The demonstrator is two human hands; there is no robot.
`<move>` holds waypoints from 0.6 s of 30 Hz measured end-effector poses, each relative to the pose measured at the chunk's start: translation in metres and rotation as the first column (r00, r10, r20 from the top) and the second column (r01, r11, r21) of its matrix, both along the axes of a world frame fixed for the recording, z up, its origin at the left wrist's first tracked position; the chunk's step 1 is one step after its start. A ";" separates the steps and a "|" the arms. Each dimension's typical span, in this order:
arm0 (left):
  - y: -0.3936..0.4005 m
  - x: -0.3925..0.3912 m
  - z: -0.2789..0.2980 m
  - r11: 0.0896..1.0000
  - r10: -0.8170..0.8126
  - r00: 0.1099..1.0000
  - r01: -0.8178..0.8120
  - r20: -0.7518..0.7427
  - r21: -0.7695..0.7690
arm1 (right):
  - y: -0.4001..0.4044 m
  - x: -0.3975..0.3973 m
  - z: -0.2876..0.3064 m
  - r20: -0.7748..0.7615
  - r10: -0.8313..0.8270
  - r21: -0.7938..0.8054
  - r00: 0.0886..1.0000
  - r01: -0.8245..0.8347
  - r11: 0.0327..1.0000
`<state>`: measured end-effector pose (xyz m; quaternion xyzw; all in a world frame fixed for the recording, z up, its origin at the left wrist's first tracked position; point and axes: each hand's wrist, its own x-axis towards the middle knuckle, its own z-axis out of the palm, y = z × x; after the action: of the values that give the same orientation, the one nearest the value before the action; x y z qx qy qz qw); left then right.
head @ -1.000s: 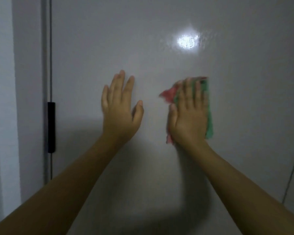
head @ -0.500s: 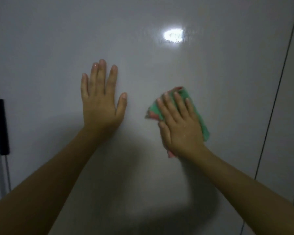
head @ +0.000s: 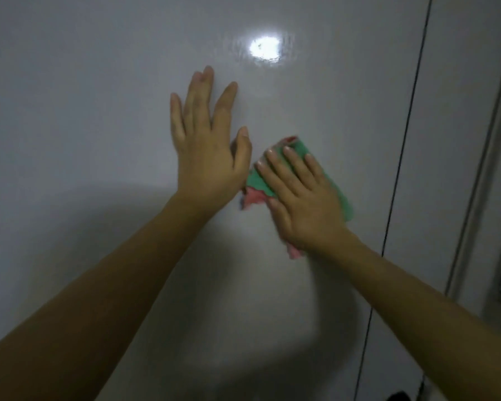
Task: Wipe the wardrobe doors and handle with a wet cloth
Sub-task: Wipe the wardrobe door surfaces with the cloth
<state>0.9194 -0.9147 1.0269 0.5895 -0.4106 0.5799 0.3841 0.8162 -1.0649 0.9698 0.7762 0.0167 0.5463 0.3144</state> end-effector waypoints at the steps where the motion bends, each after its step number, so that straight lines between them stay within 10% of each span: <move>1: -0.007 -0.003 -0.002 1.000 -0.023 1.000 0.023 0.015 0.001 | -0.024 -0.018 0.004 -0.014 -0.008 -0.009 1.000 0.008 1.000; 8: -0.023 -0.003 -0.011 0.988 0.145 0.986 -0.149 0.087 0.037 | -0.063 -0.033 0.017 0.554 -0.266 0.630 0.789 -0.189 0.753; 14: -0.023 -0.002 -0.012 0.978 0.189 0.976 -0.196 0.107 0.066 | -0.072 -0.052 -0.051 0.059 -0.004 0.090 0.998 -0.001 0.996; 18: -0.022 0.000 -0.012 0.975 0.201 0.972 -0.210 0.121 0.071 | -0.136 -0.096 -0.019 0.239 -0.082 0.319 0.968 0.001 0.948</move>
<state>0.9198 -0.9363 1.0148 0.6105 -0.3923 0.6315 0.2733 0.7199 -1.2007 0.9505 0.7420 -0.1272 0.6282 0.1968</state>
